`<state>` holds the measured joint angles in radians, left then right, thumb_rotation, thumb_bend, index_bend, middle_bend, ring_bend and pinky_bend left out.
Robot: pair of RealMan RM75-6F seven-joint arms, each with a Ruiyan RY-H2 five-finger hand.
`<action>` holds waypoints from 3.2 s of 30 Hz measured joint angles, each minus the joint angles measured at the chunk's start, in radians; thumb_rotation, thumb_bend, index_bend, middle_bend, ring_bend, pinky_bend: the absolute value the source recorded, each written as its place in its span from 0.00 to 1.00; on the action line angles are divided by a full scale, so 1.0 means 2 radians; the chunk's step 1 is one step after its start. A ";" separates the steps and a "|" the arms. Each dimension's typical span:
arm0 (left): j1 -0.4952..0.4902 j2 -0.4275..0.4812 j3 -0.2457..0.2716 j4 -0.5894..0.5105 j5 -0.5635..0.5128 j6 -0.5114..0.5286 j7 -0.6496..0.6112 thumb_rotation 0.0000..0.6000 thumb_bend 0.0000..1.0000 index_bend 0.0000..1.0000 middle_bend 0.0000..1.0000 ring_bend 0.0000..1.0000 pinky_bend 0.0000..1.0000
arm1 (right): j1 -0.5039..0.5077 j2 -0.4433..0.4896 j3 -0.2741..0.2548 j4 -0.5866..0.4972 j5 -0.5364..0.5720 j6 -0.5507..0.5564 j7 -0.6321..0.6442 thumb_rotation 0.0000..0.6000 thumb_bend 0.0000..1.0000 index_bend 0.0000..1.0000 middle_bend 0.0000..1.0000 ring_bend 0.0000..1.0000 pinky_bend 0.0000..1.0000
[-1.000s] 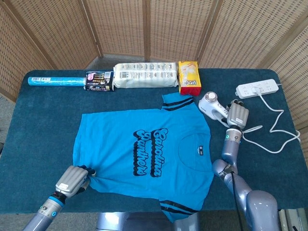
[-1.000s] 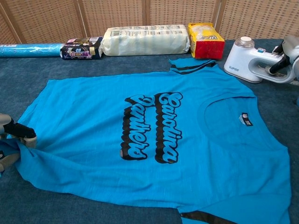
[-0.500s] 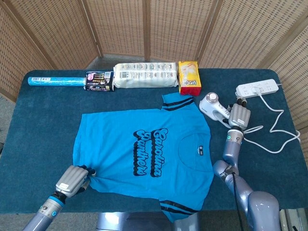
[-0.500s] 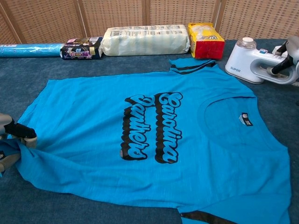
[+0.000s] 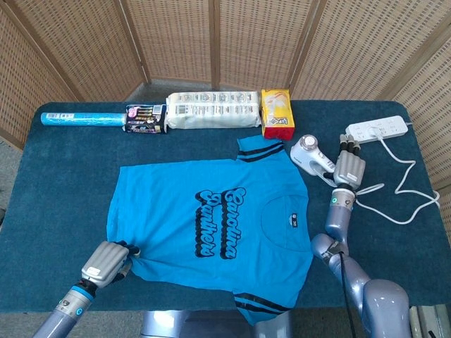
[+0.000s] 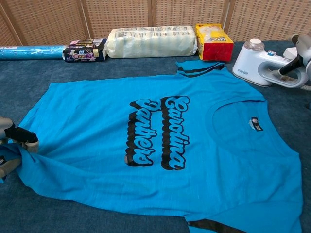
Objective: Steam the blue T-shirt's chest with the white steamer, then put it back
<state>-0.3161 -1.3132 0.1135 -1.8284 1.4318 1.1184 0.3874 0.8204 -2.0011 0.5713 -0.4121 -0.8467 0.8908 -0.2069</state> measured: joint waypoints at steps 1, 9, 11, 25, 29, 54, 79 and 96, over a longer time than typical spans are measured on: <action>0.000 0.000 0.000 0.001 0.000 0.000 0.000 1.00 0.55 0.52 0.53 0.46 0.55 | 0.000 0.000 0.000 0.000 -0.001 0.002 0.002 0.91 0.10 0.00 0.00 0.00 0.01; 0.000 -0.002 -0.001 0.005 0.003 0.001 -0.006 1.00 0.55 0.52 0.53 0.46 0.55 | -0.008 0.006 -0.003 -0.010 -0.008 0.010 0.015 0.91 0.10 0.00 0.00 0.00 0.01; -0.001 -0.003 -0.001 0.006 0.004 0.000 -0.006 1.00 0.55 0.52 0.53 0.46 0.55 | -0.012 0.009 -0.006 -0.018 -0.011 0.013 0.017 0.91 0.10 0.00 0.00 0.00 0.01; -0.001 0.005 -0.001 -0.001 0.012 0.005 -0.004 1.00 0.50 0.52 0.53 0.46 0.53 | -0.051 0.069 -0.022 -0.152 -0.028 0.043 0.011 0.92 0.10 0.00 0.02 0.00 0.01; -0.001 0.012 0.002 -0.008 0.009 0.002 0.001 1.00 0.43 0.52 0.53 0.41 0.49 | -0.065 0.097 -0.027 -0.209 -0.030 0.055 0.000 0.91 0.10 0.00 0.02 0.00 0.01; 0.002 0.067 0.015 -0.067 -0.032 -0.002 0.032 1.00 0.12 0.06 0.26 0.16 0.19 | -0.164 0.245 -0.089 -0.483 -0.055 0.138 -0.030 0.91 0.10 0.00 0.03 0.02 0.03; 0.113 0.107 0.002 0.030 0.003 0.164 -0.141 1.00 0.22 0.26 0.31 0.22 0.38 | -0.291 0.292 -0.190 -0.503 -0.175 0.250 0.091 0.92 0.20 0.33 0.43 0.41 0.41; 0.179 0.105 -0.003 0.074 -0.010 0.212 -0.203 1.00 0.22 0.29 0.34 0.25 0.38 | -0.357 0.328 -0.222 -0.524 -0.211 0.291 0.132 0.92 0.20 0.33 0.43 0.41 0.41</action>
<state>0.0421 -1.1027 0.1069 -1.6800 1.4123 1.5421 -0.0185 0.1067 -1.3455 0.1266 -1.4593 -1.2681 1.4732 0.0571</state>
